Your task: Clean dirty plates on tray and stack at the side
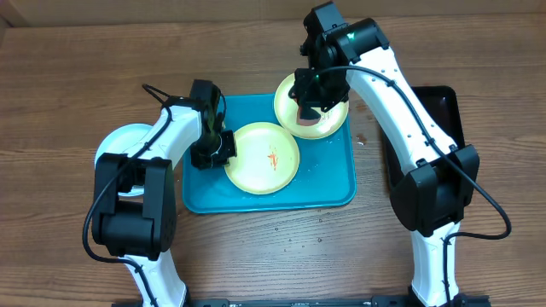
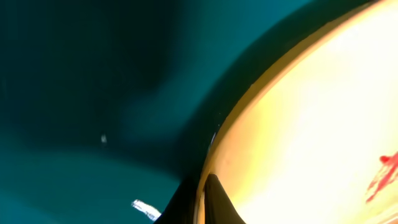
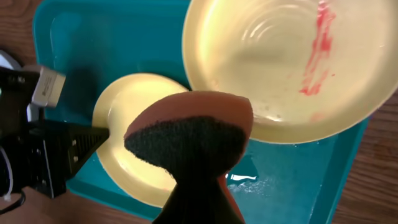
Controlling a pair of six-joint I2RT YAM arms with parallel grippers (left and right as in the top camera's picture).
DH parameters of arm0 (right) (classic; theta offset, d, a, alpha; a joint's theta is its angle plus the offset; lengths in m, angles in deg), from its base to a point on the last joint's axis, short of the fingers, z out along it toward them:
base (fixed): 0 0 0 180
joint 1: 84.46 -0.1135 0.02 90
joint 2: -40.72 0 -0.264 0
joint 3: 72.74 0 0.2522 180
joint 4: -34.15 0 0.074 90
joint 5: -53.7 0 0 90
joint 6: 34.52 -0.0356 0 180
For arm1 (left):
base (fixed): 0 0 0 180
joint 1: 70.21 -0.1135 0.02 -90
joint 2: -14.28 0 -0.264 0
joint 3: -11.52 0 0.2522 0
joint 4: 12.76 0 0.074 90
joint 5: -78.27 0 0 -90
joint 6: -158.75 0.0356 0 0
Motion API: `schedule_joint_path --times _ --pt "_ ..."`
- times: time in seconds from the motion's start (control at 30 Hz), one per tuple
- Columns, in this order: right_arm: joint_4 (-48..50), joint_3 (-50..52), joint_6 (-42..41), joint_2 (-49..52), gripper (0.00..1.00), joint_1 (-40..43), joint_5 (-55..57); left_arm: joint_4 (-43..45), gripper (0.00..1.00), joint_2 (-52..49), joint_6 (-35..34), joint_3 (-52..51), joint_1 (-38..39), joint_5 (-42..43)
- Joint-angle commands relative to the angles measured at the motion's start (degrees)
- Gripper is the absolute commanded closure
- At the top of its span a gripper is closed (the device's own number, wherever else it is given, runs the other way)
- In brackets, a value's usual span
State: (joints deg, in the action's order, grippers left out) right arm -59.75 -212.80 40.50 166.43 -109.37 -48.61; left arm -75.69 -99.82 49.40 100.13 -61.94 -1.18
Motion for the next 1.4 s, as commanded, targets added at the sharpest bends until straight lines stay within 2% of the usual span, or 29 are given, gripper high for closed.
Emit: schedule_joint_path --times 0.0,0.13,0.43,0.7,0.87,1.37 --pt "0.83 0.46 0.22 -2.14 0.96 -2.82 -1.31 3.34 0.96 -2.95 -0.02 -2.03 -1.40 -3.89" --pt "4.68 3.50 0.02 -2.10 0.96 -5.66 -1.29 3.58 0.96 -2.95 1.55 -2.03 -2.62 -3.89" --pt "16.76 17.38 -3.30 -2.03 0.96 -9.31 -1.27 1.16 0.96 -2.95 2.69 -2.03 -5.97 -4.11" --pt "32.44 29.16 -3.48 -2.03 0.96 -9.79 0.70 -0.13 0.96 -2.95 13.90 -2.03 -6.80 4.57" --pt "38.71 32.68 -3.48 -1.55 0.96 -11.15 2.01 -0.72 0.96 -2.95 14.14 -2.03 -6.82 4.55" --pt "41.09 32.48 -3.08 2.03 0.96 -14.40 -3.30 -1.53 0.96 -2.95 15.82 -2.03 -9.42 4.11"
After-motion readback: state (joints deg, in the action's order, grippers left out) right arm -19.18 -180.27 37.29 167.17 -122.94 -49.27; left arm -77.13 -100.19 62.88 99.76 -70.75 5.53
